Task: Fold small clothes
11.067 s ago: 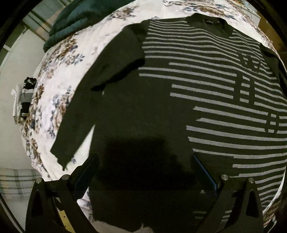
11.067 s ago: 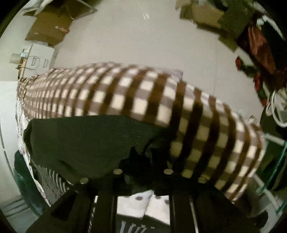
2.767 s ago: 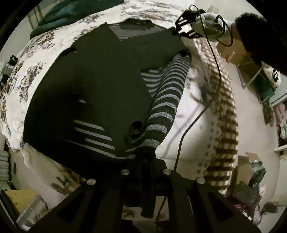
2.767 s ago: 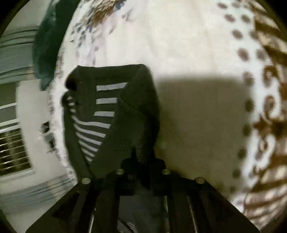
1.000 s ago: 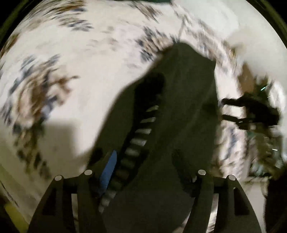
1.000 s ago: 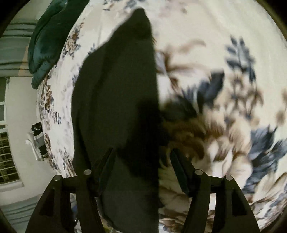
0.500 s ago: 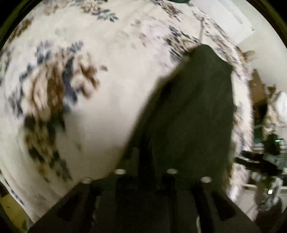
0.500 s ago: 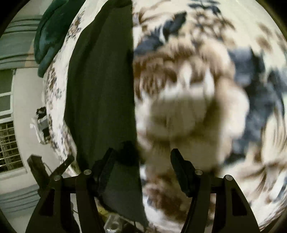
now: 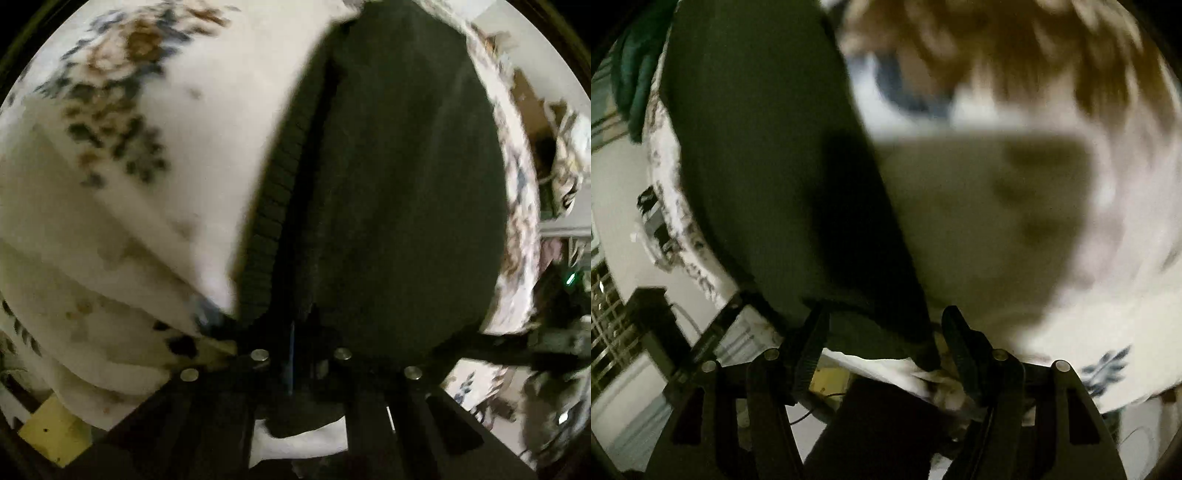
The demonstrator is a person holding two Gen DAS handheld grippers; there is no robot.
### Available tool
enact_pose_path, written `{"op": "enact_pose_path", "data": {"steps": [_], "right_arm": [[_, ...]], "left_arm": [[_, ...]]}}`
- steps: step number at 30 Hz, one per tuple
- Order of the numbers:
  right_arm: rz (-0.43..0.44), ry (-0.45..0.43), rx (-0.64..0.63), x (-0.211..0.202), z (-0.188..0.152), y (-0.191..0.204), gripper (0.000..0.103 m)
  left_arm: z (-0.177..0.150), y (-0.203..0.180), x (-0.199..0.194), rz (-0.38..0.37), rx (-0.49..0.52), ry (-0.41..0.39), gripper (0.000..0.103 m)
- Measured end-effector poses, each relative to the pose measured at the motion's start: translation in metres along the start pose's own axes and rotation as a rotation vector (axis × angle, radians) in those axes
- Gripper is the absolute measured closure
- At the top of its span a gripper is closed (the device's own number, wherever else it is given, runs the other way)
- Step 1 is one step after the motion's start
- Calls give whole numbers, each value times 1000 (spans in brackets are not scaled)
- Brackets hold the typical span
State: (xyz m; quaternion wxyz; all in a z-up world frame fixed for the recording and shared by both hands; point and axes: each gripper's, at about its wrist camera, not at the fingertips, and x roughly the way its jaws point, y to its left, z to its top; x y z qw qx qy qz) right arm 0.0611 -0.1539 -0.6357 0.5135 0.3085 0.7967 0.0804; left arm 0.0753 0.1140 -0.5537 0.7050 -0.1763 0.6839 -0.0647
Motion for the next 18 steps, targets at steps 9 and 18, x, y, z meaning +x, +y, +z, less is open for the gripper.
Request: {"op": "enact_pose_path", "data": {"steps": [9,18], "right_arm": [[35,-159,106,-10,-61,-6,96],[-70,-120,106,16,-62,-32,41]], "left_arm": [[12,29,-22,-147,62,17,99],[-2,41,10,-240,-19,149,58]]}}
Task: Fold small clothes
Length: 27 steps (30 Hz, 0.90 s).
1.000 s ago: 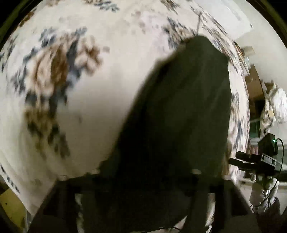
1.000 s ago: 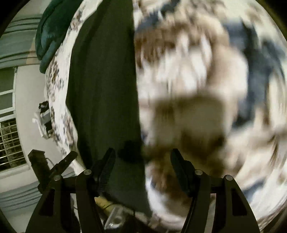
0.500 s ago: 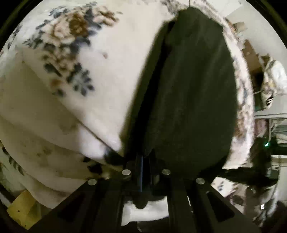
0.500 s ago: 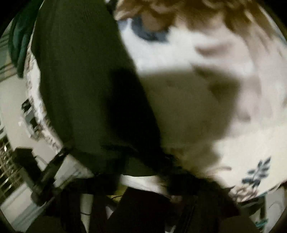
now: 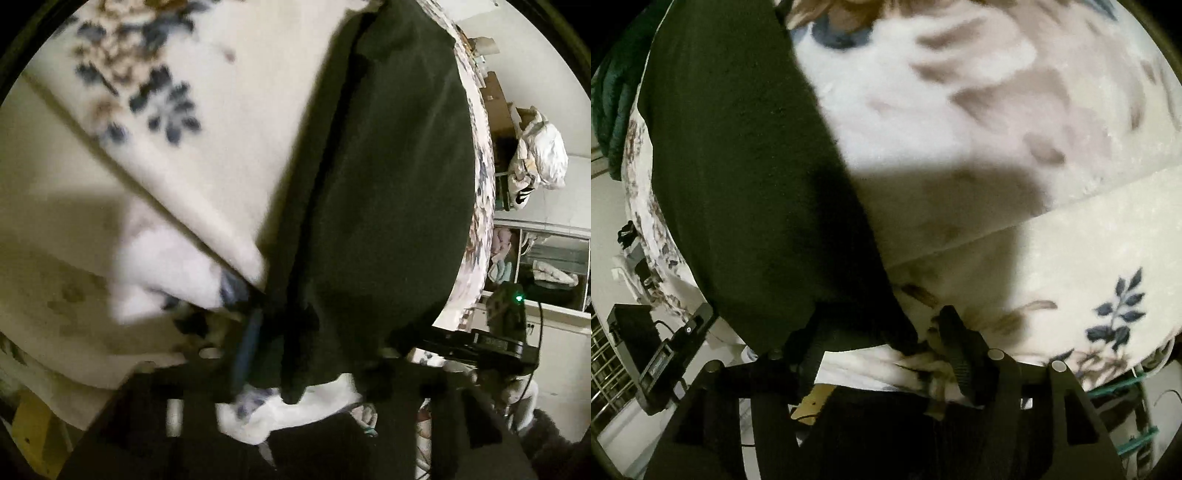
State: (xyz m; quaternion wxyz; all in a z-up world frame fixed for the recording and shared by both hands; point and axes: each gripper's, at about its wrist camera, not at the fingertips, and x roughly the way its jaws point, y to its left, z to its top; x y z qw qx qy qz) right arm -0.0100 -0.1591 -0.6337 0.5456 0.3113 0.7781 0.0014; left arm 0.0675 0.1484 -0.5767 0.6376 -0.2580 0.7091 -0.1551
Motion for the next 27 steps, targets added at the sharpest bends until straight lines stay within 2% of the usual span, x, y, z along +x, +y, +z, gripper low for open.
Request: {"op": "enact_pose_path", "data": {"steps": [1,4,5,6,7,8,10,14,16,18,21,22,24,25,26,27], "right_arm": [[9,1,11,4,-1,-4,41],[38,6,54,18,4,-2,41],[53,8,58,20,9,2,41],[58,6,55,22,11,4,41],[52,-6,48,23,10,7,45],[45,-22,40,23,8,10,65],[39,-32,35,25,4,15,96],[85,-38,72,14,-12,17,97],[82,-43,55,9,-20,20,97],[46,-45,17,12,-19,21,97],[-15,-8,-70,24,-12,39,93],[-34,-2,-93,23,-9,40,89],[-23,1,-114,16,-7,40,70],[-11,-6,-114,12,-6,37,50],[4,-20,-111,8,-5,35,40],[21,-34,-108,6,-3,33,40]], "left_arm": [[0,-5,3,-9,1,8,58],[-6,-12,7,62,51,3,61],[-8,-17,11,114,69,-15,71],[-9,-20,14,141,78,-24,88],[-10,-22,16,169,82,-30,95],[-11,-23,13,167,78,-43,96],[-17,-27,2,161,83,-73,96],[-26,-28,-29,149,124,-113,98],[-22,-18,-25,141,126,-86,98],[-15,-7,-16,96,101,-45,97],[-10,3,-16,37,68,0,89],[-10,4,-18,49,57,-2,79],[-10,9,-25,-8,38,-17,65],[-9,11,-27,-21,29,-27,52],[-6,12,-28,-23,19,-48,45],[-3,12,-26,-38,18,-56,45]]}}
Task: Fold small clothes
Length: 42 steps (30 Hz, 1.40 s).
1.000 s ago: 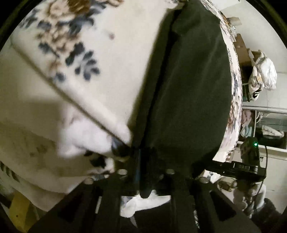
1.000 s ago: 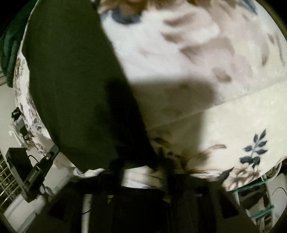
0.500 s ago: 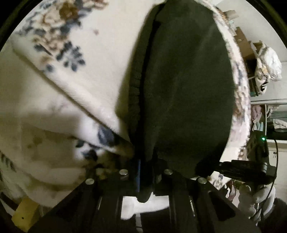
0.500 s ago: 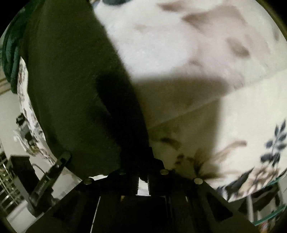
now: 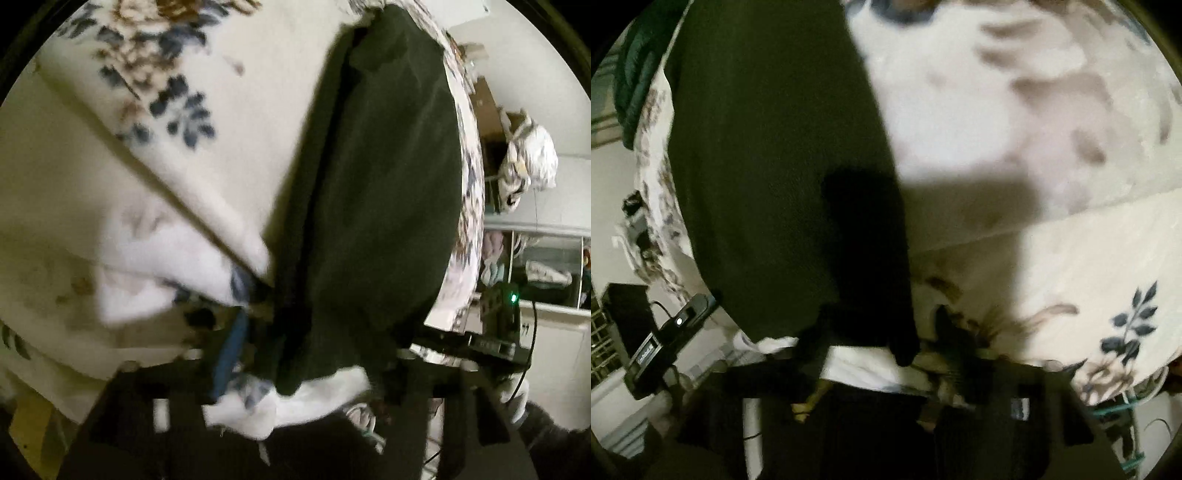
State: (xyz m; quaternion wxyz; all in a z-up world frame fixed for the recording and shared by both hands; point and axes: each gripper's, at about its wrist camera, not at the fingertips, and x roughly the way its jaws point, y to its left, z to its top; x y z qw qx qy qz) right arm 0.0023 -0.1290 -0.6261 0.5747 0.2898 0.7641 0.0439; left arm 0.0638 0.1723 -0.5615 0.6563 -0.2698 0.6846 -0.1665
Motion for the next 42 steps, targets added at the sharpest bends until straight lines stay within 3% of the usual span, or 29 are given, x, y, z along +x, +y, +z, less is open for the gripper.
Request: {"op": "enact_pose_path", "data": {"steps": [3,8,12,13,14,16,17,19,23,29,35,39,42], "right_arm": [[41,-35,29,1,11,-9,40],[127,-83,54,14,27,-6,38],[158,-117,45,14,22,-1,38],[181,-112,55,15,21,-4,43],[206,-100,67,16,22,-8,47],[227,-81,88,23,21,-8,71],[234,-77,102,25,21,-8,86],[250,-76,116,26,20,-2,89],[290,-65,117,6,11,-3,91],[395,-78,108,-54,0,3,91],[522,-143,121,-119,22,30,92],[567,-198,114,-158,63,56,92],[597,-236,124,-184,113,65,92]], "left_arm": [[11,-11,16,3,41,-22,44],[21,-22,57,68,79,18,44],[13,-31,57,68,112,-14,45],[10,-33,57,66,120,-16,51],[8,-35,56,70,130,-14,73],[5,-38,55,99,134,-4,89],[4,-38,52,90,122,-8,94],[6,-41,46,64,88,-9,95],[6,-53,25,8,55,-11,97],[18,-71,-8,-157,-44,-27,97],[80,-111,-35,-308,-97,-133,97],[147,-135,-42,-355,-92,-199,97],[197,-149,-40,-350,-60,-238,97]]}}
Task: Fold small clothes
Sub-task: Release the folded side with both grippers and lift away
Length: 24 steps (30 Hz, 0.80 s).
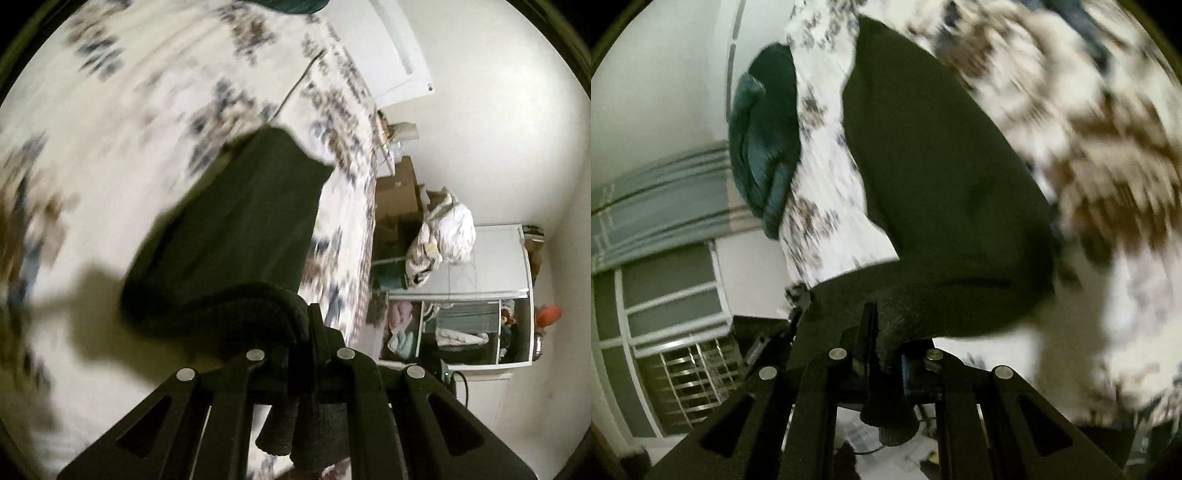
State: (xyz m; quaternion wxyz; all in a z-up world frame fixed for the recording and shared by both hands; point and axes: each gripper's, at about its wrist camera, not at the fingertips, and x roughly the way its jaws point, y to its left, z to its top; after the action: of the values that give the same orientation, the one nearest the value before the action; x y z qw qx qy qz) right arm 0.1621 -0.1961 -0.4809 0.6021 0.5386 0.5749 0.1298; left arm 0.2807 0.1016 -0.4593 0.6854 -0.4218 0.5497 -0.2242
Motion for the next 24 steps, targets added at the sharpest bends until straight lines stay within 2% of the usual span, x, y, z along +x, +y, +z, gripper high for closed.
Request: {"op": "enact_pose_path", "data": {"steps": [4,9,12,13,14,15,16,17,19,20,22,24], "right_arm": [[34,-48,4,18,86,35,92],[0,-107,23,59,213,72,92],[9,-87,38,93,283,85,88],[10,-86,36,103,297,87,81],[6,-87,31,107,312,90,69],[-11,-100,25,106,323,92,61],[-29,-110,13,106,330,94,49],[-45,-116,-10,103,334,96,44],[-119,-114,-82,103,332,97,42],[-169,-107,-120,103,330,98,42],[-246,-60,-184,111,317,89,40],[-309,4,-240,128,305,83,40]], "left_arm": [[66,1,32,28,18,-33,97],[150,20,91,42,-40,-28,92],[190,36,99,15,-96,-95,70],[197,40,96,3,-116,-121,60],[203,44,92,-4,-128,-146,58],[207,47,90,-6,-126,-158,57],[211,48,88,3,-116,-164,56],[211,49,86,31,-89,-166,53],[209,48,88,117,-9,-157,46],[208,47,92,182,45,-137,46],[206,49,111,297,133,-71,46],[207,56,135,364,169,0,46]]}}
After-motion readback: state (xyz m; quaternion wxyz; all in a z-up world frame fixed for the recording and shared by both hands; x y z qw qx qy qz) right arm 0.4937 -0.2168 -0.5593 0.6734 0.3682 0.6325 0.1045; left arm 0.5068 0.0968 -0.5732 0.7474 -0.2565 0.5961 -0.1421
